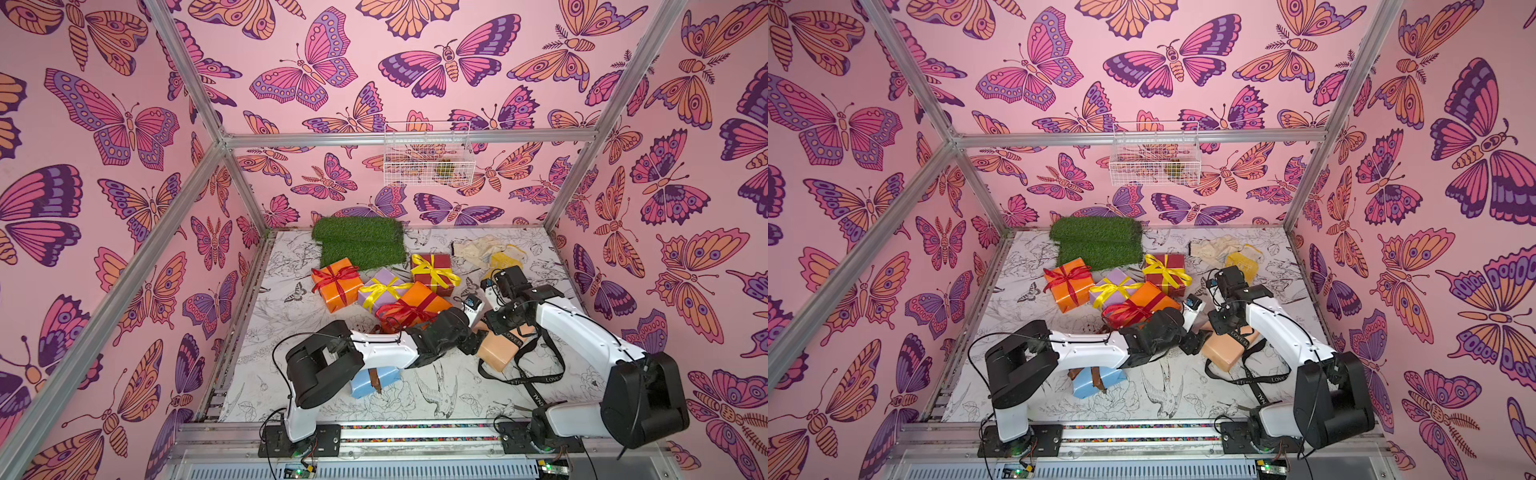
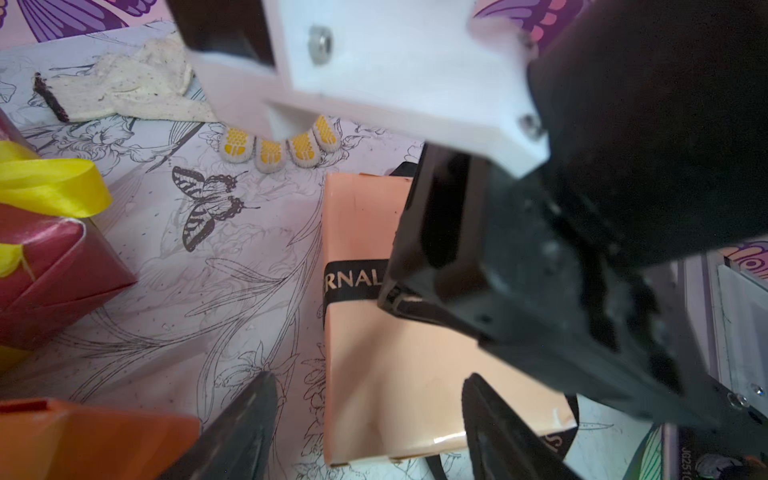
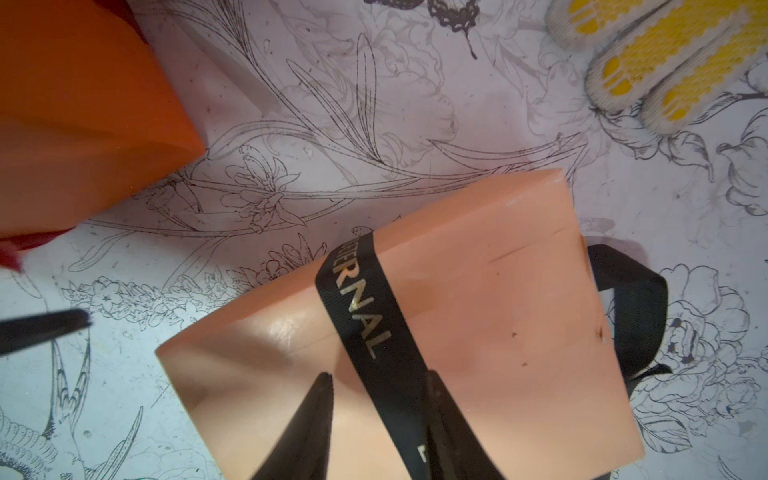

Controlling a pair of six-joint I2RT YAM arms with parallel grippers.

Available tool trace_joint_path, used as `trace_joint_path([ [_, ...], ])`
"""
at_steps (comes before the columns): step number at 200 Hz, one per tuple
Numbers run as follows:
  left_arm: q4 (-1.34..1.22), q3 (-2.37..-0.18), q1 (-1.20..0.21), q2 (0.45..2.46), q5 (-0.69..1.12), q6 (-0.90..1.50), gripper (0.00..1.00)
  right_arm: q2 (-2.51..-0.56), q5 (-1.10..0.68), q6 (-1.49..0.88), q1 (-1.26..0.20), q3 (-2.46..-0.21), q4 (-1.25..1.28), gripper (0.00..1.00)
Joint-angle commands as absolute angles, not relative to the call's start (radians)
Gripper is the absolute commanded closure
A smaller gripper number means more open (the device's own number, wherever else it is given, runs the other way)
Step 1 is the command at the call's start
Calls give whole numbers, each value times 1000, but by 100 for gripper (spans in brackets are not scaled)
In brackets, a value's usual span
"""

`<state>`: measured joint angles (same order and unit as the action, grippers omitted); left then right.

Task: Untie the ribbon bows on the gift boxes
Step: Pull the ribbon from the gift box.

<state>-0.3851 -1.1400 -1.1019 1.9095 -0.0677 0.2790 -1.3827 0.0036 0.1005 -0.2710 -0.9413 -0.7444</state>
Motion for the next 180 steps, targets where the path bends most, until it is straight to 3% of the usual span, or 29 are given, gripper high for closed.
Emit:
trace_joint_path([
  [1, -354, -1168, -1107, 1962, -64, 295, 28, -1407, -20, 81, -252, -935, -743, 62],
  [90, -347, -1180, -1110, 2031, -73, 288, 30, -1445, -53, 77, -227, -940, -744, 63],
  [180, -342, -1174, -1110, 2037, -91, 264, 30, -1488, -60, 105, -236, -957, -776, 74],
])
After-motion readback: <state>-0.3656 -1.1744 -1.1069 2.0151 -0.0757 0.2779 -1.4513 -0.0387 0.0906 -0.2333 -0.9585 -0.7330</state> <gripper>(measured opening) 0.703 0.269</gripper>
